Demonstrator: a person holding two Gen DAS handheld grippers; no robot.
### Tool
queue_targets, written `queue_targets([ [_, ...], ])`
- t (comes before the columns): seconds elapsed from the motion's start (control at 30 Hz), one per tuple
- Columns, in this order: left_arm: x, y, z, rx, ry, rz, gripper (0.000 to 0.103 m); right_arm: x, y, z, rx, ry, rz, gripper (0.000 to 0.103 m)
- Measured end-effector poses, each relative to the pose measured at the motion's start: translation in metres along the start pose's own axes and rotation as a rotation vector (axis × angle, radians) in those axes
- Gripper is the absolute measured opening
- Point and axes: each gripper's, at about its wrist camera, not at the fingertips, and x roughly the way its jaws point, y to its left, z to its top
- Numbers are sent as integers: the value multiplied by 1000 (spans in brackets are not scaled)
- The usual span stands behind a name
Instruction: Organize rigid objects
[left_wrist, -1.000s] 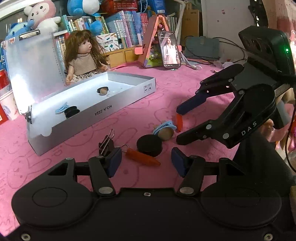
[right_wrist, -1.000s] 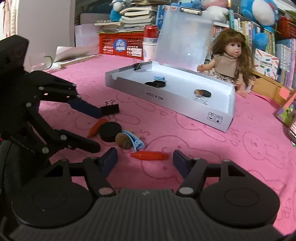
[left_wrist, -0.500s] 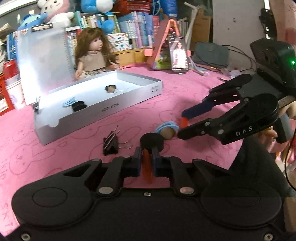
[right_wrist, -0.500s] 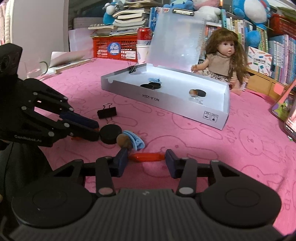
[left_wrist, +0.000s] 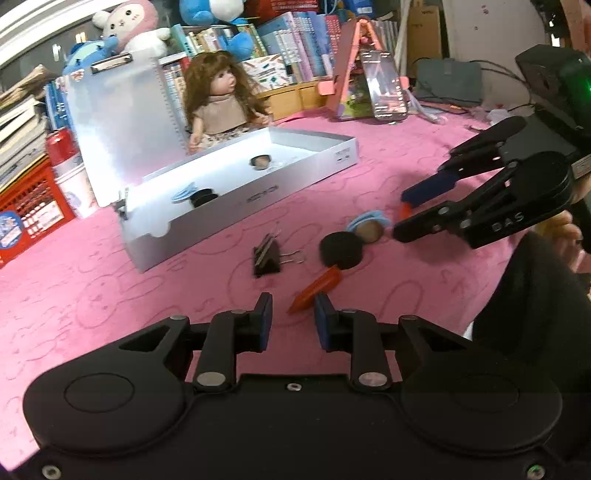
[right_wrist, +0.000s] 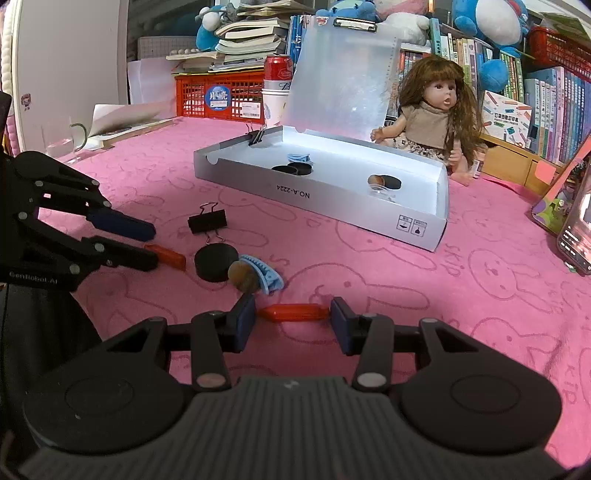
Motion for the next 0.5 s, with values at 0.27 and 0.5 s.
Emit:
queue_targets([
  [0.27,-22,5,-2,-298,-65,94,56,-3,3,-5,40,-28,-55,50],
  [0.5,-13,-41,-3,-285,-87,190,60,-16,12,-18,106,-111,-138,50],
])
